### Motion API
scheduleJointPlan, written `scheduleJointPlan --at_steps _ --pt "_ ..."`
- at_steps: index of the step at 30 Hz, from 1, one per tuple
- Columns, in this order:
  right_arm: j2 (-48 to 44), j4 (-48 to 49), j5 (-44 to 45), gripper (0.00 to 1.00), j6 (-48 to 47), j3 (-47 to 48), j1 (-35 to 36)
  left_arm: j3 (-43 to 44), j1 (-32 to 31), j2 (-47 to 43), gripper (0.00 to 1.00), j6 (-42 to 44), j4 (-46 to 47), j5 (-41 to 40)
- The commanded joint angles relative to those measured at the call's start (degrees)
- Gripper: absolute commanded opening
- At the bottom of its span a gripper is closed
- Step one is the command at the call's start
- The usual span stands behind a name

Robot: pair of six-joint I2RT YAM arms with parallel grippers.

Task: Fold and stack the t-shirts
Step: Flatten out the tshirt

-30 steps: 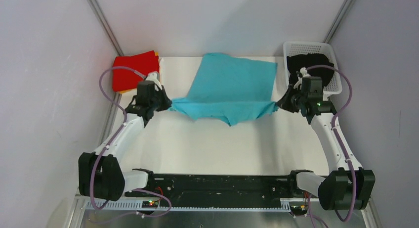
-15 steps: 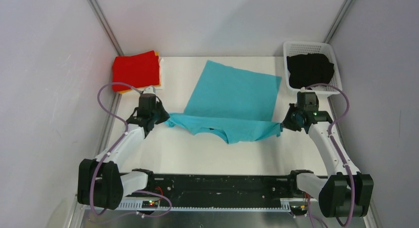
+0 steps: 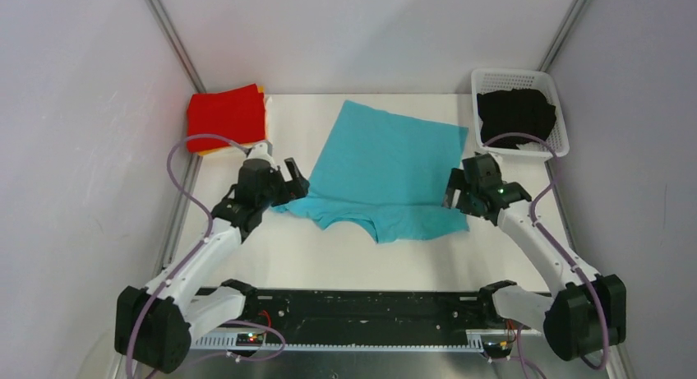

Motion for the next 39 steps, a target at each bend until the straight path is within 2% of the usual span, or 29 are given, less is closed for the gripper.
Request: scheduleJointPlan --at_steps 1,3,5,9,14,20,25,27,29,31,32,33,35,37,39 --pt "-3.9 9.3 -5.0 0.99 -4.3 1.6 9.3 1.0 -6.0 -3.6 1.0 -1.3 1.2 0.8" --pt "-2.3 16.2 -17.3 0.99 -5.2 0.0 15.1 0.6 -7.0 -3.2 1.0 -2.4 1.2 0.6" --pt "1.5 22.1 -21.2 0.99 -5.4 -0.6 20.6 0.1 -7.2 -2.6 1.0 -3.7 1.2 0.1" --pt "10.7 31.7 -22.8 0.99 -3.3 -0.5 29.9 -1.2 -7.1 -2.3 1.0 -5.6 1.2 -1.6" --pt "21.5 39.1 -22.9 0.99 -2.2 -0.1 34.2 -4.0 -7.2 -5.3 1.0 -7.7 1.1 -4.7" --pt "28.1 36.2 -19.5 0.99 -0.9 1.4 37.1 -6.9 -7.2 -9.9 1.0 -8.4 0.7 -5.8" --pt "28.8 28.6 -11.8 0.99 -0.1 1.4 44.4 -8.0 -7.2 -13.1 1.0 -8.8 -0.7 -8.0" --pt "28.6 27.3 -11.6 1.0 1.0 1.3 47.0 -8.0 -7.1 -13.9 1.0 -8.7 -1.1 -8.5" --pt "28.6 29.5 -18.4 0.99 1.1 1.3 49.2 -7.9 -7.1 -14.4 1.0 -8.6 -1.6 -9.3" --pt "29.3 35.6 -30.6 0.99 -0.6 1.4 51.2 -7.7 -7.1 -14.9 1.0 -8.5 -2.1 -10.4" --pt "30.6 37.8 -39.8 0.99 -1.0 2.0 52.4 -7.6 -7.1 -15.0 1.0 -8.3 -2.3 -11.3" --pt "31.5 43.0 -43.8 1.0 -1.4 2.6 53.0 -7.2 -7.1 -15.2 1.0 -8.3 -2.8 -11.8" --pt "35.1 45.3 -55.9 0.99 -2.9 6.7 55.4 -6.7 -7.0 -15.5 1.0 -8.4 -3.7 -13.3" --pt "38.3 42.2 -59.2 0.99 -7.0 12.8 58.1 -6.4 -7.0 -15.7 1.0 -8.8 -4.7 -14.0" --pt "39.2 36.5 -57.9 0.99 -11.7 17.8 61.2 -6.4 -7.0 -15.9 1.0 -9.3 -5.7 -14.4"
